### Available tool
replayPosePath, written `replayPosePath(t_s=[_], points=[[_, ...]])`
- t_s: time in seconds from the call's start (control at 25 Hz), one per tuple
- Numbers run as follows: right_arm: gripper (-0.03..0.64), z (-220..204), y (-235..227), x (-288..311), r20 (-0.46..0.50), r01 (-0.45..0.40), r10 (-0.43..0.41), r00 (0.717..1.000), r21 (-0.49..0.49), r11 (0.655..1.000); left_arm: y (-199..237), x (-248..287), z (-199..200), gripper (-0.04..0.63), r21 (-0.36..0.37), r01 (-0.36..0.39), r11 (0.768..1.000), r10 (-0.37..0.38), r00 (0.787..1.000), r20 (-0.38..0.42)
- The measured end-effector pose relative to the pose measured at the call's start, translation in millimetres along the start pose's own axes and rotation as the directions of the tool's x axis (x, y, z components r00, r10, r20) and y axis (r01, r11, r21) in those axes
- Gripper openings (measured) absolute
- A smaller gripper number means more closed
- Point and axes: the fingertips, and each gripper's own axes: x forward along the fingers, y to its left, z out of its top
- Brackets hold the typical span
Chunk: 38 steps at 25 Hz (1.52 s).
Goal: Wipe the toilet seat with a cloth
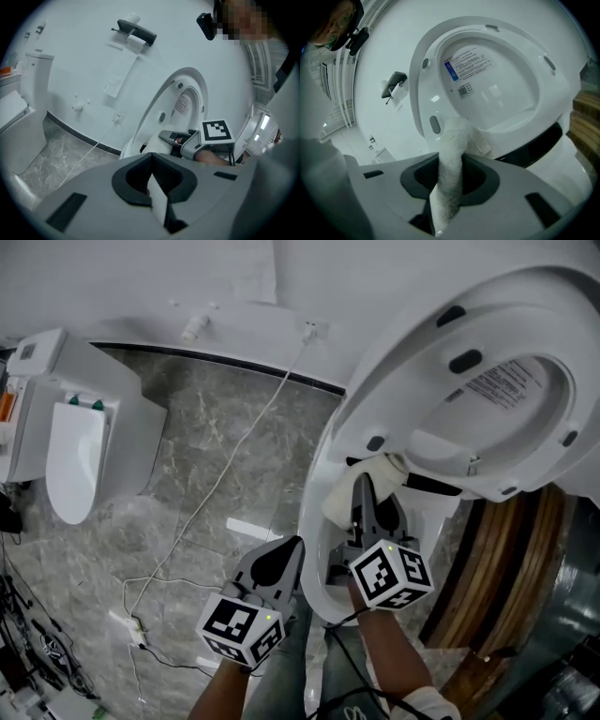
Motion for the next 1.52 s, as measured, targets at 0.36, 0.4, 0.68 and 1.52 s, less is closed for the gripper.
replayPosePath(t_s=[0.36,0.4,0.68,1.52], points=[[0.1,22,16,-5,0.041,-0.019,0.019,0.999,0.002,1.0,-8,0,14,0.009,0.008,0.009,1.0,-0.009,1.0,0.01],[0.1,27,19,-6,0.045,-0.021,0.021,0.999,-0.002,1.0,-11,-1,16,0.009,0.008,0.011,1.0,-0.011,1.0,0.012],[0.1,46,31,-8,0.039,-0.007,0.006,0.999,0.021,1.0,-27,-6,42,0.009,0.029,0.029,0.999,-0.03,0.999,0.039],[0.1,111,70,-5,0.102,-0.04,0.043,0.994,-0.027,0.999,-41,-8,93,0.009,0.04,0.061,0.997,-0.064,0.994,0.089]])
